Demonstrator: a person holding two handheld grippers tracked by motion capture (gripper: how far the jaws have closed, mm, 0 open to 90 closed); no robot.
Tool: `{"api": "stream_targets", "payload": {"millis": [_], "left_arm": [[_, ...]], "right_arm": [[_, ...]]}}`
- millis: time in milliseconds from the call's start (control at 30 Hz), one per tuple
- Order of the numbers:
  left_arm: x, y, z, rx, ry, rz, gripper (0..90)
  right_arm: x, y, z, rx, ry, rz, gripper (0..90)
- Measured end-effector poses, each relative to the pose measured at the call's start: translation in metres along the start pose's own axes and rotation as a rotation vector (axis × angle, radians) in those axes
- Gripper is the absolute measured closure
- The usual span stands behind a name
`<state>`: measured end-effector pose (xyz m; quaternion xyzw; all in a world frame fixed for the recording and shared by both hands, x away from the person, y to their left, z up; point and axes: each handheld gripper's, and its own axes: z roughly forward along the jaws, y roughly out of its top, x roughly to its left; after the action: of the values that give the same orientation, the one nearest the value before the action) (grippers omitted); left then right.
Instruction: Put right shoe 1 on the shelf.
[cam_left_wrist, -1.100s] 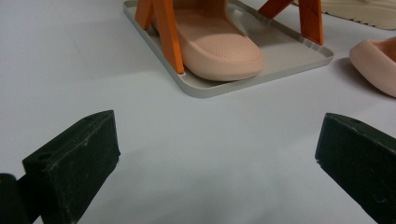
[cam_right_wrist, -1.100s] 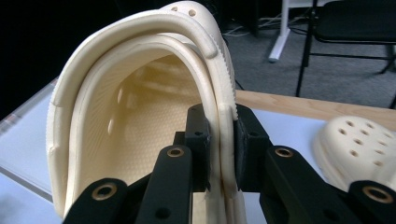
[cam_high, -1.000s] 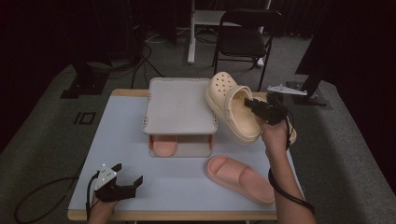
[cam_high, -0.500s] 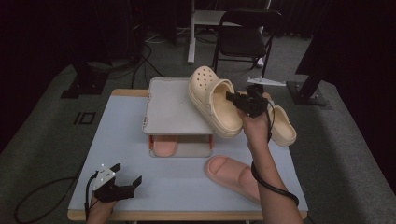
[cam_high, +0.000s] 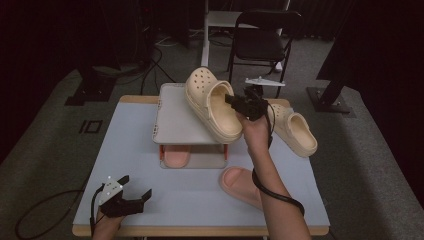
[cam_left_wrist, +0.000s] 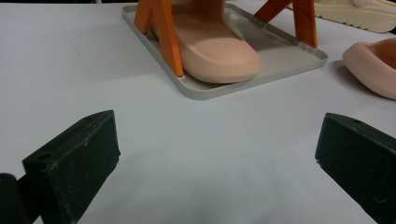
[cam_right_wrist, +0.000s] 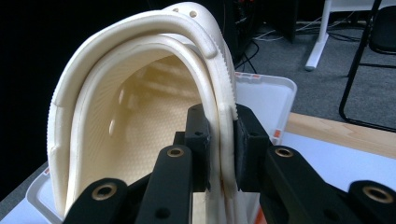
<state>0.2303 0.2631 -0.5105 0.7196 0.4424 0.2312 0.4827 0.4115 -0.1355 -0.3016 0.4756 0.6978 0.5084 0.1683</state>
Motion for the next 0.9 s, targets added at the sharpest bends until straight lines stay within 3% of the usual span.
{"api": "stream_targets", "payload": {"millis": [433,900], "left_arm": [[0.001,0.001,-0.001,-0.007,-0.012,0.004,0.0],[0.001,0.002,-0.003,-0.015,-0.021,-0.002,0.0]], "right_arm": [[0.028,0.006,0.026,-0.001,0.015,-0.011,78.3],[0.041,0.013,0.051,-0.002,0.01,0.011,78.3]]}}
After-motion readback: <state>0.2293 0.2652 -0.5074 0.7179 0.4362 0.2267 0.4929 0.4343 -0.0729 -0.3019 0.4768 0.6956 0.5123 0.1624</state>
